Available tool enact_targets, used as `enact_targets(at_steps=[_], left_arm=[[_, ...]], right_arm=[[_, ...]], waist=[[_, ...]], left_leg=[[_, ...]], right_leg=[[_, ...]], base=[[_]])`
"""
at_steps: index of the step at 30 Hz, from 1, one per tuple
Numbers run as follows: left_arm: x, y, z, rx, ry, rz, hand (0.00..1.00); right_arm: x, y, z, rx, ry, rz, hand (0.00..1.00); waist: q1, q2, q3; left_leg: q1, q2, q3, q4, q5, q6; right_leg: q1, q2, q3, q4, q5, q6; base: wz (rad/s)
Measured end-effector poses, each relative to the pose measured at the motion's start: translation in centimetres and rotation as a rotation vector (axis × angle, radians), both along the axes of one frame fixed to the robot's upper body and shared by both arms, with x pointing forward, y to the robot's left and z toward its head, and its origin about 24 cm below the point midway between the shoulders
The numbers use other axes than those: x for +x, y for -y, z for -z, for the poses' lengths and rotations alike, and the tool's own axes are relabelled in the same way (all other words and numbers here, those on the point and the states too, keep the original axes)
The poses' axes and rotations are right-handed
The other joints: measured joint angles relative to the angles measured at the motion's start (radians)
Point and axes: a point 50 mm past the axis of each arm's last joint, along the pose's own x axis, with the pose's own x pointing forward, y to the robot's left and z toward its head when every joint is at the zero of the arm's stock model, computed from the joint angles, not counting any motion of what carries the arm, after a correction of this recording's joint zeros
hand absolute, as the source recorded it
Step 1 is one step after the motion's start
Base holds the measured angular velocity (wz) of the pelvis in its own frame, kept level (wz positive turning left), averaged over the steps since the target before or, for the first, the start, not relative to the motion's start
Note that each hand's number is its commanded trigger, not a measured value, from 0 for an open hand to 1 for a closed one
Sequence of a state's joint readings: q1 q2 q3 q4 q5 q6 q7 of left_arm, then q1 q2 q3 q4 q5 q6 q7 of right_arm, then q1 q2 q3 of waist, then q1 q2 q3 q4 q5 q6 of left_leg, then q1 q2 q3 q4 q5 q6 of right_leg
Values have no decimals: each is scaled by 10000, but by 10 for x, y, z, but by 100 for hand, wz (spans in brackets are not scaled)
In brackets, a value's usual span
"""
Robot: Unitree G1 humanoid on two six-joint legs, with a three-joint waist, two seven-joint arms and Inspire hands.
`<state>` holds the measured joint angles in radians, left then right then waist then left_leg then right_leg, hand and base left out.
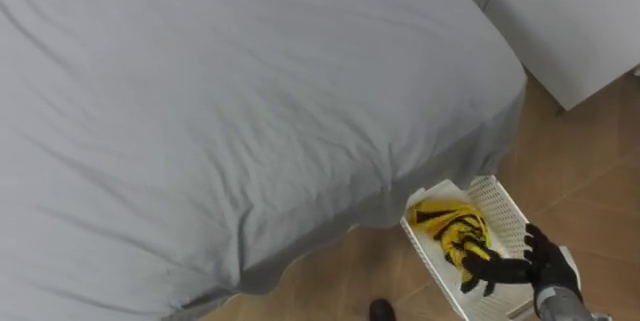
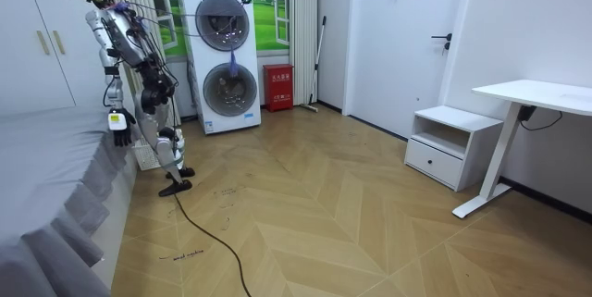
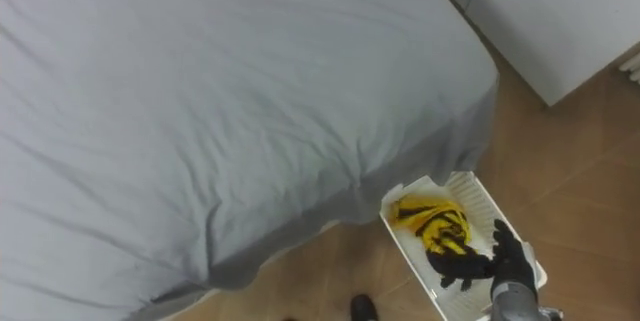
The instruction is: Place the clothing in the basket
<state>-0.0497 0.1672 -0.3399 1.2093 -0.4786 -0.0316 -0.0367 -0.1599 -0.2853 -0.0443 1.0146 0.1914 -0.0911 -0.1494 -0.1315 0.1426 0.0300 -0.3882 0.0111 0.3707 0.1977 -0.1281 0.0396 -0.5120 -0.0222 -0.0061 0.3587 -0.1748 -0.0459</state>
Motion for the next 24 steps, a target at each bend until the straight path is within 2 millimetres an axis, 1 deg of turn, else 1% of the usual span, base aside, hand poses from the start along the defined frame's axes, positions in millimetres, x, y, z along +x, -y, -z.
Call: enact_targets(at_steps=[2, 5, 7, 10, 11, 12, 13, 14, 15, 16, 17, 18, 19, 20, 21, 22, 23, 24], left_arm=[[0, 0, 0, -4, -11, -1, 0], [-4, -2, 1, -3, -88, -29, 0], [-7, -2, 1, 5, -95, -47, 0], [-14, -3, 2, -3, -82, -132, 0], [-17, -4, 2, -15, -58, -244, 0], [-21, -4, 3, 1, -82, -216, 0], [-23, -4, 3, 12, -96, -178, 0], [-26, -5, 4, 1, -141, -129, 0], [-31, -6, 4, 11, -201, -156, 0], [-33, -6, 4, 9, -200, -212, 0], [-39, -9, 4, 46, -276, -355, 0], [-44, -11, 5, 83, -366, -540, 0], [-45, -12, 5, 99, -383, -611, 0], [-49, -13, 5, 134, -461, -677, 0], [-51, -13, 6, 144, -505, -700, 0], [-50, -13, 5, 141, -480, -713, 0], [-49, -13, 5, 154, -441, -759, 0], [-49, -15, 5, 238, -410, -777, 0]], right_arm=[[-4, 1, 3, 12, -146, 58, 0], [-13, 2, 8, 62, -428, 205, 0], [-22, 4, 12, 81, -625, 283, 0], [-37, 5, 18, 250, -955, 364, 0], [-44, 5, 21, 366, -1082, 431, 0], [-52, 4, 25, 466, -1274, 471, 0], [-56, 4, 27, 510, -1364, 489, 0], [-63, 4, 29, 641, -1506, 558, 0], [-70, 4, 32, 783, -1672, 549, 0], [-73, 3, 33, 872, -1727, 571, 0], [-78, 1, 36, 999, -1863, 615, 0], [-85, -2, 40, 1156, -2098, 620, 0], [-88, -4, 42, 1234, -2206, 585, 0], [-97, -6, 46, 1386, -2554, 537, 0], [-105, -7, 50, 1506, -2851, 544, 0], [-108, -8, 51, 1531, -2956, 533, 0], [-112, -10, 53, 1604, -3159, 475, 0], [-115, -14, 55, 1684, -3264, 412, 0]], waist=[[33, 85, -6], [53, 140, -16], [30, 132, -15], [-13, 92, -26], [-12, 24, -40], [-63, -61, -55], [-101, -99, -59], [-106, -228, -115], [-74, -410, -150], [-69, -499, -170], [-64, -716, -223], [-52, -961, -282], [-62, -1059, -321], [-62, -1221, -403], [-16, -1321, -427], [7, -1361, -416], [73, -1434, -369], [237, -1485, -310]], left_leg=[[63, -32, 2, -6, 0, 0], [390, -64, -4, -68, 0, 0], [704, -81, -8, -151, 0, -1], [1317, -83, -12, -279, -2, -4], [1583, -80, -18, -319, -3, -5], [1815, -79, -214, -316, -3, -4], [1932, -76, -327, -325, -3, -5], [2150, -83, -474, -345, -4, -5], [2380, -91, -531, -369, -4, -6], [2509, -93, -606, -386, -5, -8], [2758, -103, -795, -426, -9, -13], [3024, -95, -841, -465, -34, -51], [3108, -89, -860, -462, -51, -76], [3253, -84, -912, -454, -102, -149], [3365, -90, -1109, -451, -176, -227], [3428, -89, -1208, -454, -208, -234], [3556, -96, -1321, -464, -231, -230], [3651, -104, -1331, -482, -235, -227]], right_leg=[[50, -8, 12, 1, -20, 25], [363, -22, 9, -22, -78, 37], [670, -33, -18, -49, -149, 41], [1457, -29, -214, -418, -163, 27], [1816, -28, -289, -573, -167, 23], [2203, -45, -432, -775, -167, 22], [2406, -57, -526, -865, -167, 23], [2729, -66, -615, -1031, -168, 24], [3027, -73, -712, -1134, -173, 29], [3227, -73, -767, -1236, -173, 29], [3611, -64, -826, -1424, -172, 28], [3991, -43, -934, -1632, -167, 19], [4173, -42, -1041, -1748, -161, 13], [4456, -32, -1217, -1901, -159, 15], [4675, -21, -1386, -1981, -166, 25], [4795, -11, -1462, -2057, -165, 25], [4962, -6, -1495, -2084, -175, 42], [5058, -13, -1495, -2086, -183, 55]], base=[[-2], [-5], [2], [13], [22], [29], [35], [29], [24], [23], [28], [31], [37], [44], [45], [35], [17], [12]])
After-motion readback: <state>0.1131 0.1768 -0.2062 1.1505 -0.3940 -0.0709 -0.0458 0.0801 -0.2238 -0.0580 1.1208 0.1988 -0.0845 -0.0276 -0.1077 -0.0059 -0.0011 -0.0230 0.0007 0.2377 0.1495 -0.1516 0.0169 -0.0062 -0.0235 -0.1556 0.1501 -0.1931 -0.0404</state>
